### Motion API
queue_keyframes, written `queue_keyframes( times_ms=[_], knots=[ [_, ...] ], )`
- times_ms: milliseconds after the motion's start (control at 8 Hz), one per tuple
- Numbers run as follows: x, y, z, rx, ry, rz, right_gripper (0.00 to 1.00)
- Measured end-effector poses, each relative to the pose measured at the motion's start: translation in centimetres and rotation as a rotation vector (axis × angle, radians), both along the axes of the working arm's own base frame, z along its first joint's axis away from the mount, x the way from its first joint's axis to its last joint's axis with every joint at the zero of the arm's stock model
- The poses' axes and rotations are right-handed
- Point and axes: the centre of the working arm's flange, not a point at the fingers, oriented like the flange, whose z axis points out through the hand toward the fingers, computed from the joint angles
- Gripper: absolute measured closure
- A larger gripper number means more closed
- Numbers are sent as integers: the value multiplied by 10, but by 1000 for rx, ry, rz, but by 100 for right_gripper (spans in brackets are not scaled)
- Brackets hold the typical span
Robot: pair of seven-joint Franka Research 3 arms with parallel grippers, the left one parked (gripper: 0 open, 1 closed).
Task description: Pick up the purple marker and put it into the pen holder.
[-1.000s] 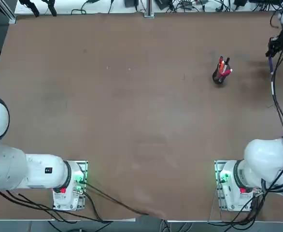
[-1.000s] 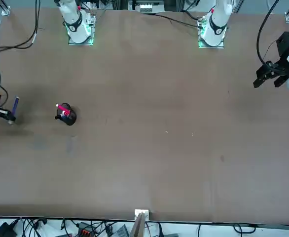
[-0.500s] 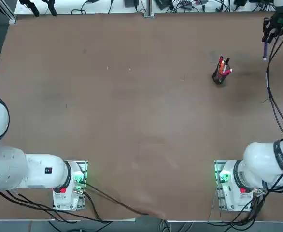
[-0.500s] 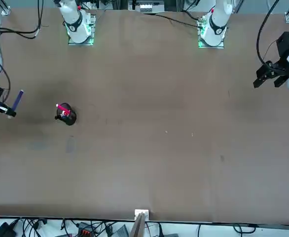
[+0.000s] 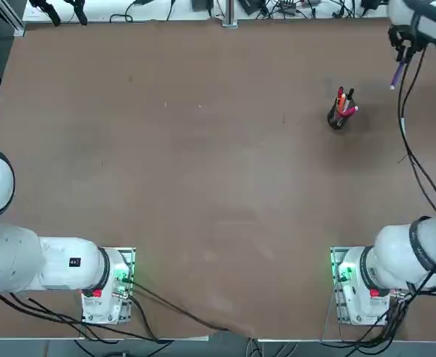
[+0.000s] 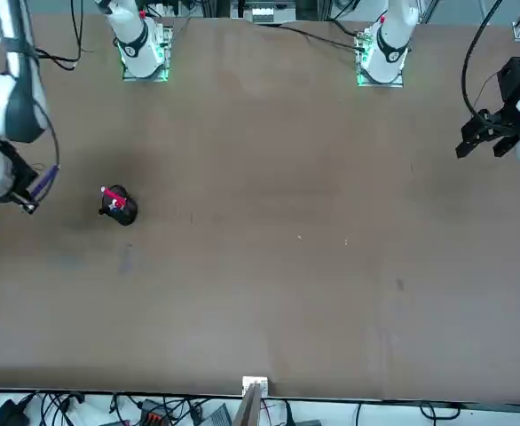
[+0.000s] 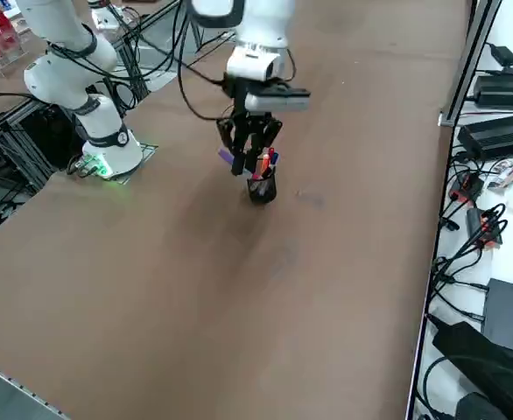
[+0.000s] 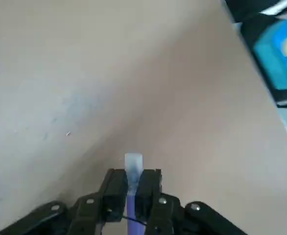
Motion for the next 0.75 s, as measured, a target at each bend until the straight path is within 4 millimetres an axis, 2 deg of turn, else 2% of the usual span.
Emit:
queue_keyframes(
  times_ms=[375, 750],
  knots=[
    [-3, 52, -16, -222, -111, -234, 86],
    [-12, 112, -53, -446, -261, -449, 86]
  ],
)
